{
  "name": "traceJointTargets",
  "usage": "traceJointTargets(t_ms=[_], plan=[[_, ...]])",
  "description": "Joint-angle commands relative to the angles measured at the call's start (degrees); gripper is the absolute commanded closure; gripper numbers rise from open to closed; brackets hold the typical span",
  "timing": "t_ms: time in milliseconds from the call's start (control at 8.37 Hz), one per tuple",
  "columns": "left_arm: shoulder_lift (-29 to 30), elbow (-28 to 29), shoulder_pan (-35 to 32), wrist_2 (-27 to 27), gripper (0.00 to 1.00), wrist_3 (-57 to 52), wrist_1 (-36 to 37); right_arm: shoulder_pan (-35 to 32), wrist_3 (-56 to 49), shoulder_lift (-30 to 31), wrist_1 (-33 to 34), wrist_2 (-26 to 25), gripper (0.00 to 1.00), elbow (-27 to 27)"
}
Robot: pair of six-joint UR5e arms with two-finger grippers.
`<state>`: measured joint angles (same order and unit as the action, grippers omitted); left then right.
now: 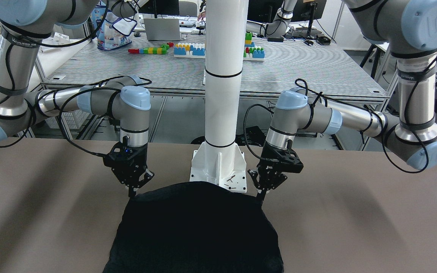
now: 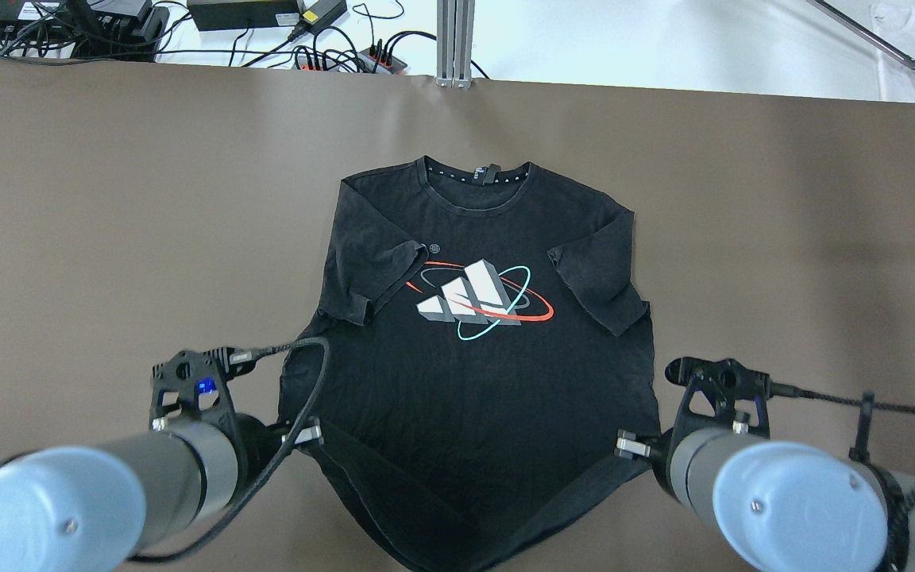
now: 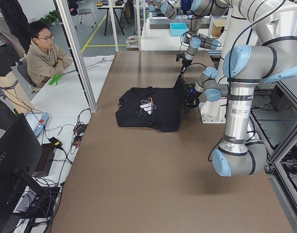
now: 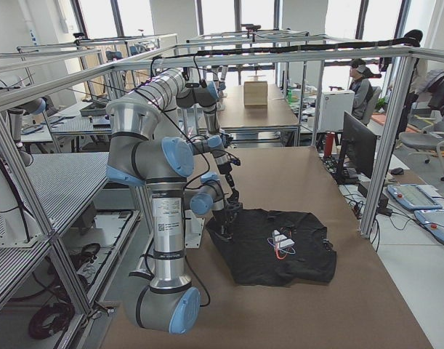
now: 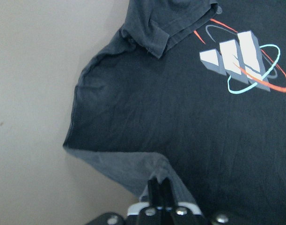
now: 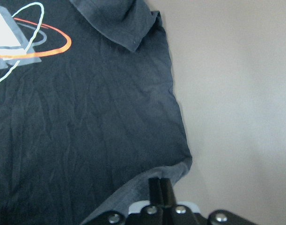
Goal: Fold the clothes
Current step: 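Grasp both hem corners and fold the hem up toward the collar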
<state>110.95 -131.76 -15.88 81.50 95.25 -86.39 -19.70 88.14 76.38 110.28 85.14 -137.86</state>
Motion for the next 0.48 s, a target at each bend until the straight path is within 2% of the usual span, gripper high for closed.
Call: traceJointTargets(t_ms=[0, 239, 359], plan=[[6.1, 9.2, -16.1, 12.4, 1.00, -7.6, -0.5, -15.0, -15.1, -4.7, -2.1, 5.1, 1.00, 10.0], [6.7, 15.2, -24.5, 19.2, 1.00, -13.7, -3.2, -22.4, -20.7, -5.3, -3.7, 7.9, 1.00, 14.4], [6.8, 18.6, -26.5, 20.0, 1.00, -14.6, -6.4, -25.4, -23.7, -5.4, -3.9, 9.0, 1.00, 15.9]])
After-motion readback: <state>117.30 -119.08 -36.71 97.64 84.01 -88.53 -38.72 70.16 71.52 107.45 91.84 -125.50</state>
